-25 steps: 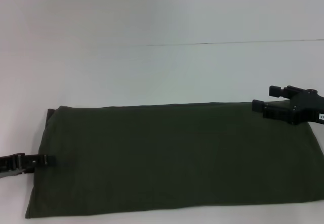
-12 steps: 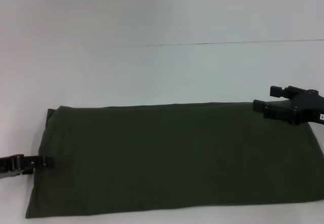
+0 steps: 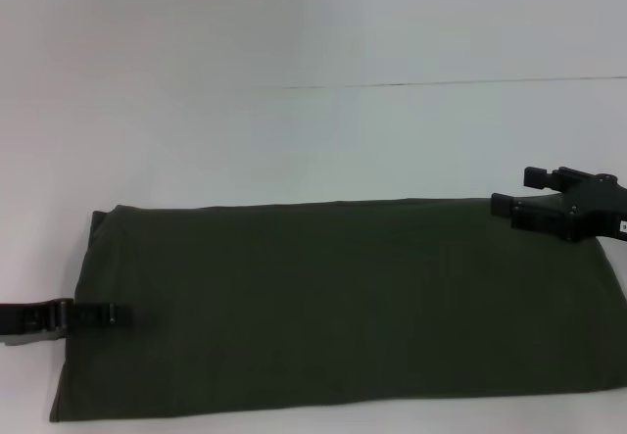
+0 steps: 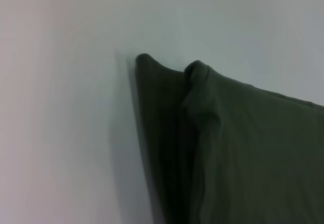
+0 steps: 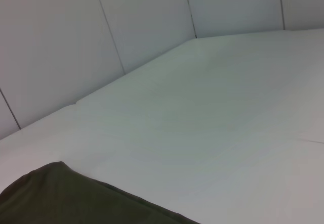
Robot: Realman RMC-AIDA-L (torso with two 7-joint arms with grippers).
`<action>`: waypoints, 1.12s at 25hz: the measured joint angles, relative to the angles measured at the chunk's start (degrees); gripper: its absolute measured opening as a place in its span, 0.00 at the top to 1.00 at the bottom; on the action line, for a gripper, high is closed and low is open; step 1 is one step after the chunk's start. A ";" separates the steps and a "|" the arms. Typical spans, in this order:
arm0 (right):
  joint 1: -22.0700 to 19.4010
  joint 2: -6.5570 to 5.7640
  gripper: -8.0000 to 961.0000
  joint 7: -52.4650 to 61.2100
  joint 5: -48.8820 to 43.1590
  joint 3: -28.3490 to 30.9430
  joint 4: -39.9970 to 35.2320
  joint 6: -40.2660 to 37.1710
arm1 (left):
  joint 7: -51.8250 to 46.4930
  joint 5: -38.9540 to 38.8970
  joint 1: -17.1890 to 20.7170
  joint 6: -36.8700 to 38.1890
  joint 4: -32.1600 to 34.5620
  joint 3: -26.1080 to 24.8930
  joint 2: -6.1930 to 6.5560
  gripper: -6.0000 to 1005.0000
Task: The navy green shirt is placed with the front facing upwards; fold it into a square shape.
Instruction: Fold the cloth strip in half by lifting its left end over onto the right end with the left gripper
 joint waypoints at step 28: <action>-0.22 0.00 0.11 0.12 -0.01 0.00 0.00 0.22 | -1.84 -0.13 -2.88 1.06 -0.72 0.59 0.43 0.85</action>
